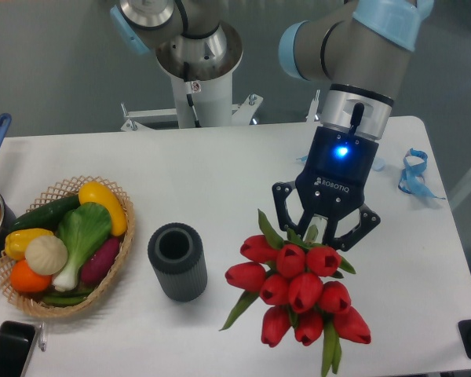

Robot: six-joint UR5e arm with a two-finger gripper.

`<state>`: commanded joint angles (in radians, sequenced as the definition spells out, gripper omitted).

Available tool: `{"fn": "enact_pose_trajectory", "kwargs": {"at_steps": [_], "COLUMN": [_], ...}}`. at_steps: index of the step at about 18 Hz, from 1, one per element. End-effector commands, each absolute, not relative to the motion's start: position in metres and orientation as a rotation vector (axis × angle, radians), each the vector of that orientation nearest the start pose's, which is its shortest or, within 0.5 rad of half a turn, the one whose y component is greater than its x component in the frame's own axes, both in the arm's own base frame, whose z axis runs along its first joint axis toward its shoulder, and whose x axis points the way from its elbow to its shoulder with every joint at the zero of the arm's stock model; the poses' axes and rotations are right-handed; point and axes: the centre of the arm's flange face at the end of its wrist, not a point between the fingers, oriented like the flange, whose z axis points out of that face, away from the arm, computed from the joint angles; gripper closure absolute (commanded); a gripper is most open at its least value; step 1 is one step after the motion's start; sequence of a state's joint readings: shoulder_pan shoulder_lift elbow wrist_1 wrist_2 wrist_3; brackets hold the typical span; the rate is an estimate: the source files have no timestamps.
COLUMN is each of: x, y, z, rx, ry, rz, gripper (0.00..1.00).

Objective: Insert the flowers into the vase
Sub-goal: 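Carry the tulip bunch over the dark grey vase, then lower the tulip stems down into the vase opening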

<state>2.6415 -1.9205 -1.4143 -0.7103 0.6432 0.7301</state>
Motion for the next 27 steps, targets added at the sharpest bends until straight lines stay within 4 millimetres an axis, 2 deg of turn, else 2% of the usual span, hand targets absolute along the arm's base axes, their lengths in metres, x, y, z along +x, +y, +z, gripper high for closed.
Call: {"fn": "enact_pose_trajectory", "kwargs": {"at_steps": [5, 8, 10, 13, 15, 16, 20, 23, 27], "x": [-0.45, -0.439, -0.433, -0.423, -0.414, -0.409, -0.383, -0.378, -0.374], "y": [0.501, 0.5, 0.499, 0.498, 0.497, 0.499, 0.499, 0.496, 0.495], "z": [0.504, 0.498, 0.496, 0.484, 0.49, 0.486, 0.442, 0.443, 0.437], "rx": [-1.907, -1.835, -1.777, -1.729, -1.724, -1.727, -1.715, -1.626, -1.601], "ry": [0.09, 0.114, 0.161, 0.196, 0.213, 0.212, 0.273, 0.297, 0.312], "rz": [-0.255, -0.354, -0.39, -0.436, -0.43, -0.442, -0.457, -0.503, -0.51], "gripper": [0.68, 0.68, 0.68, 0.68, 0.68, 0.68, 0.68, 0.68, 0.68]}}
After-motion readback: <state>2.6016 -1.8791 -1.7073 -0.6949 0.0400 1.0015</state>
